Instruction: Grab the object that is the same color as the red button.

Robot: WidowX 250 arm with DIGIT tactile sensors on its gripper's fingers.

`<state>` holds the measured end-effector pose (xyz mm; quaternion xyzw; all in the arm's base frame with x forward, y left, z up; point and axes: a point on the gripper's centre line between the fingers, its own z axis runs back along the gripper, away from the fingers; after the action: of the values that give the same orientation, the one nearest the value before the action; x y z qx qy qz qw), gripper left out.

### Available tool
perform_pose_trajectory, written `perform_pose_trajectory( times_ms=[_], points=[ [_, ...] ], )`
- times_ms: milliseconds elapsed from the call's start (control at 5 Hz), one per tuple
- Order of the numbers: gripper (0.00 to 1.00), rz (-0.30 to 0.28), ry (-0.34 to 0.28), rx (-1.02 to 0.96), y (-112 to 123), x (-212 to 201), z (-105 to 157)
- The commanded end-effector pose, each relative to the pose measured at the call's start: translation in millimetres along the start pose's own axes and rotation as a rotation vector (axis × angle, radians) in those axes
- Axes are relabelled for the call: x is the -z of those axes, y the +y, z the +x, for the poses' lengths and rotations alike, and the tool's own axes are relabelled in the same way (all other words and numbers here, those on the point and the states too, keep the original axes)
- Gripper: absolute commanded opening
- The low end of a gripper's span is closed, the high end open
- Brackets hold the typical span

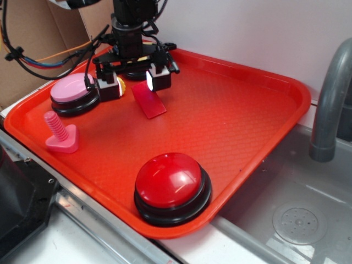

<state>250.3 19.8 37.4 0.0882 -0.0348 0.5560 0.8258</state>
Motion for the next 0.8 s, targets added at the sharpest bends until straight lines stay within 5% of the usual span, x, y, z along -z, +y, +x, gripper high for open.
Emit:
perform_pose_trajectory(
  times_ms=[0, 400, 600],
  points=[
    [1.00, -0.074, -0.039, 0.031, -7.0, 11.0, 9.4],
    [1.00, -0.092, -0.029, 0.019, -3.6, 18.0, 12.0],
    [0.22, -0.107, -0.032, 0.006, -2.0, 20.7, 13.4]
  ],
)
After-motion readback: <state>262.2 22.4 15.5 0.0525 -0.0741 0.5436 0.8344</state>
